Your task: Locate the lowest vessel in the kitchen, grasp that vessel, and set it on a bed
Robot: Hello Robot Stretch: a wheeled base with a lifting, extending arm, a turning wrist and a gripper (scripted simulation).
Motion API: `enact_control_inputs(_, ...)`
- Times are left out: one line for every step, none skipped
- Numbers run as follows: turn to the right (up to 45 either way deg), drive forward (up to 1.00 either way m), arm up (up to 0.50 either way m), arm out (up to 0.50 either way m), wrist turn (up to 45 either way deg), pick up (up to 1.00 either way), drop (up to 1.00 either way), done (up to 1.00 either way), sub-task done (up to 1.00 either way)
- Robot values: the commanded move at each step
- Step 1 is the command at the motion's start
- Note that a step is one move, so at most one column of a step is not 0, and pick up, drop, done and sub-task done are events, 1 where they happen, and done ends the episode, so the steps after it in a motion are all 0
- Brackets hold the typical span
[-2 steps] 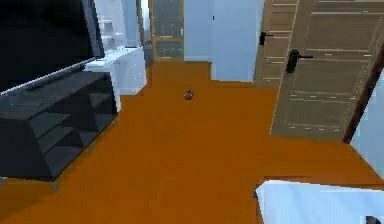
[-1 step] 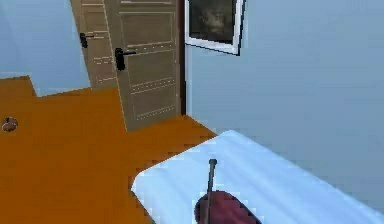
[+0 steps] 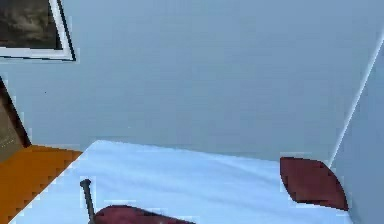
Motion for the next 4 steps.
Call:
enact_control_inputs(-45.0,0.00,0.00,0.00,0.0,0.00,0.00,0.00,0.00)
enact_control_inputs(-45.0,0.00,0.00,0.00,0.0,0.00,0.00,0.00,0.00)
enact_control_inputs(-45.0,0.00,0.00,0.00,0.0,0.00,0.00,0.00,0.00)
enact_control_inputs(-33.0,0.00,0.00,0.00,0.0,0.00,0.00,0.00,0.00)
